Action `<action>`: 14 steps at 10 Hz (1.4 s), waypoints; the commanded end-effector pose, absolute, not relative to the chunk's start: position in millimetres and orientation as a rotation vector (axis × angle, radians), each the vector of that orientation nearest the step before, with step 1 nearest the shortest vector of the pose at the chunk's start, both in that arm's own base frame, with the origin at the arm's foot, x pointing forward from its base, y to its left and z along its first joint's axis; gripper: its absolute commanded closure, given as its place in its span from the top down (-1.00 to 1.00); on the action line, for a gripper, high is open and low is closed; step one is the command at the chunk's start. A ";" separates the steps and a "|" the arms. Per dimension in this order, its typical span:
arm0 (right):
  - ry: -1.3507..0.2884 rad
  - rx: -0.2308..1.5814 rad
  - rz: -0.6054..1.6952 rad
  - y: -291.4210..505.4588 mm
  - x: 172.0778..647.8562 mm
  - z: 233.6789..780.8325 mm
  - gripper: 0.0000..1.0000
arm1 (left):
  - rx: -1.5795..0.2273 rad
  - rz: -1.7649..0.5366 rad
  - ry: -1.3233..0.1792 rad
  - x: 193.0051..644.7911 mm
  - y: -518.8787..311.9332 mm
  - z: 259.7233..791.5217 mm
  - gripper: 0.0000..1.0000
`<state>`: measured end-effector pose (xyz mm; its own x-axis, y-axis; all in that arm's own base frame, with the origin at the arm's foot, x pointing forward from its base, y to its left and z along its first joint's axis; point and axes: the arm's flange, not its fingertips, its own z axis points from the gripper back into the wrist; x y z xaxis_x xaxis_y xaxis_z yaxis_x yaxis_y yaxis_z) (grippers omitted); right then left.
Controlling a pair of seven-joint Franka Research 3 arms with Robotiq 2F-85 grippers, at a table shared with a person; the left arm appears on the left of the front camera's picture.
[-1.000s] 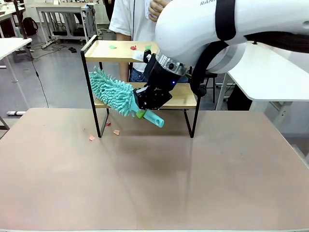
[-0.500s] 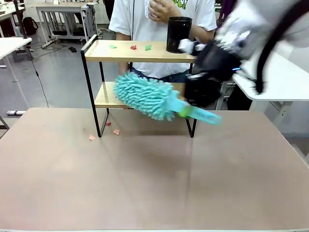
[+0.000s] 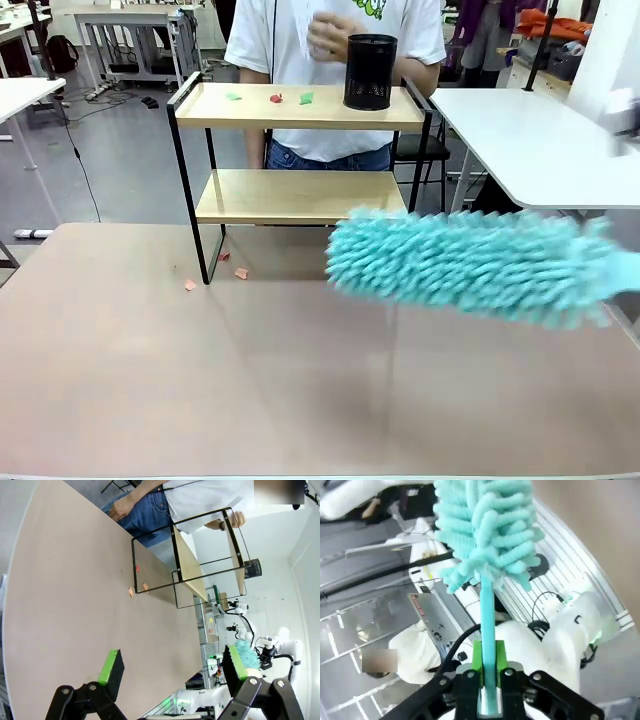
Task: Clean the shelf.
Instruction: Clean the specific tier of the Shelf with the Duster once objects are removed.
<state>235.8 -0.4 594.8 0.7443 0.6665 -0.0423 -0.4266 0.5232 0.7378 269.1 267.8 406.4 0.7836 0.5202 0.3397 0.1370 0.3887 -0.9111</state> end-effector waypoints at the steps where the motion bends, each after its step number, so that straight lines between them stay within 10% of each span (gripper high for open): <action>1: 0.195 0.992 0.750 -82.3 222.0 609.3 -0.75 | -1.175 0.245 -0.689 269.9 267.1 406.4 1.00; 8: -0.092 1.315 0.265 -228.4 211.0 489.0 -0.75 | -1.175 0.245 -0.689 269.9 267.1 406.4 1.00; 14: -0.013 1.299 0.395 -232.8 187.9 509.4 -0.75 | -1.175 0.245 -0.689 269.9 267.1 406.4 1.00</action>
<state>192.5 -227.7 503.7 0.9285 0.2703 0.2547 -0.3154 0.2122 0.9249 269.4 267.6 406.2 0.7843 0.5194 0.3394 0.1366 0.3891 -0.9110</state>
